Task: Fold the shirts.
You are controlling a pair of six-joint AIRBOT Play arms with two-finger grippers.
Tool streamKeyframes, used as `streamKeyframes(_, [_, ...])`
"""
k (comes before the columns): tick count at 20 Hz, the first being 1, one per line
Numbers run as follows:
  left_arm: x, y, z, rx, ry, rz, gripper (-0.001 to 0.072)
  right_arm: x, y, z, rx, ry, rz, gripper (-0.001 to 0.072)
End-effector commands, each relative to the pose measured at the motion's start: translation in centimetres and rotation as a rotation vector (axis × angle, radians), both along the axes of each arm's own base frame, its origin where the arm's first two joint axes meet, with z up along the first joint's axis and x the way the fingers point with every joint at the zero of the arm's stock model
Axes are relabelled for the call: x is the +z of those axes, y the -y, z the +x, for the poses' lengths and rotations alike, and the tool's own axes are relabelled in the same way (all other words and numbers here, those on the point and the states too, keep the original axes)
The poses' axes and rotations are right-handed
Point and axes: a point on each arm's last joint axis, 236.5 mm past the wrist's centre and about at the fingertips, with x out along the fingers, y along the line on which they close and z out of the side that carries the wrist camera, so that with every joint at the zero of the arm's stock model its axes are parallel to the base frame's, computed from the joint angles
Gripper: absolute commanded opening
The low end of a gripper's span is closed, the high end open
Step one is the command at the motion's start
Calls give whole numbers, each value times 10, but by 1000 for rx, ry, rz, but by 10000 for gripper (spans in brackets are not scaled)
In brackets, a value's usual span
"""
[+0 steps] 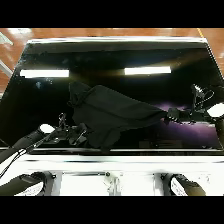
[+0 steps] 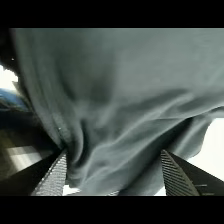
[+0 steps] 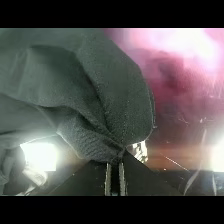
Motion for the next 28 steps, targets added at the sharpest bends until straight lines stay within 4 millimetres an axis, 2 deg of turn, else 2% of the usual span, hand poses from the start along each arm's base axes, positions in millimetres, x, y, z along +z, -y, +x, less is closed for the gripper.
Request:
streamKeyframes(1, [-10, 5, 5, 52, -11, 4, 468, 0, -1, 0, -4, -1, 7, 64])
streamKeyframes(2, [-10, 5, 5, 46, -5, 5, 176, 0, -1, 0, -4, -1, 7, 64])
streamKeyframes(3, [-6, 6, 8, 21, 24, 8, 37, 0, -1, 0, -4, -1, 7, 64])
streamKeyframes(4, [3, 10, 12, -31, 81, 8, 35, 0, -1, 1, -5, 1, 6, 64])
streamKeyframes(5, [20, 14, 22, -88, 174, 9, 34, 1, 0, 2, -2, 11, 0, 64])
streamKeyframes(6, [44, 17, 34, -125, 275, 12, 34, 8, 1, 5, 16, 35, -14, 64])
streamKeyframes(7, [81, 17, 51, -144, 399, 22, 33, 21, 3, 11, 31, 84, -35, 64])
streamKeyframes(8, [125, 13, 68, -163, 538, 43, 33, 47, 8, 23, 33, 177, -68, 64])
streamKeyframes(9, [184, 6, 84, -168, 709, 71, 33, 83, 13, 37, 23, 295, -105, 64])
streamKeyframes(10, [249, -4, 94, -153, 880, 96, 34, 132, 21, 50, 1, 446, -153, 63])
streamKeyframes(11, [334, -17, 93, -102, 1073, 97, 33, 188, 26, 57, -29, 604, -194, 63])
streamKeyframes(12, [417, -30, 80, -56, 1269, 110, 33, 253, 30, 56, -63, 781, -232, 63])
streamKeyframes(13, [497, -47, 54, -21, 1476, 170, 33, 317, 31, 44, -91, 944, -265, 64])
streamKeyframes(14, [558, -62, 24, 10, 1629, 219, 33, 367, 29, 28, -110, 1068, -284, 64])
streamKeyframes(15, [607, -75, -7, 58, 1737, 235, 33, 409, 25, 7, -122, 1165, -291, 64])
streamKeyframes(16, [645, -86, -36, 97, 1816, 245, 33, 439, 20, -11, -132, 1230, -286, 63])
streamKeyframes(17, [667, -94, -56, 109, 1858, 272, 33, 462, 15, -28, -137, 1277, -274, 63])
streamKeyframes(18, [674, -100, -67, 105, 1862, 319, 33, 476, 9, -42, -132, 1304, -268, 63])
streamKeyframes(19, [671, -108, -70, 99, 1829, 378, 33, 485, 5, -52, -119, 1317, -272, 63])
streamKeyframes(22, [634, -136, -69, 112, 1624, 507, 34, 490, -4, -86, -71, 1281, -338, 63])
streamKeyframes(25, [611, -155, -82, 107, 1531, 589, 34, 467, 1, -113, -59, 1146, -416, 63])
streamKeyframes(27, [587, -174, -87, 93, 1437, 694, 34, 437, 7, -121, -66, 1001, -418, 63])
streamKeyframes(28, [569, -181, -89, 71, 1364, 728, 34, 418, 11, -124, -61, 919, -427, 63])
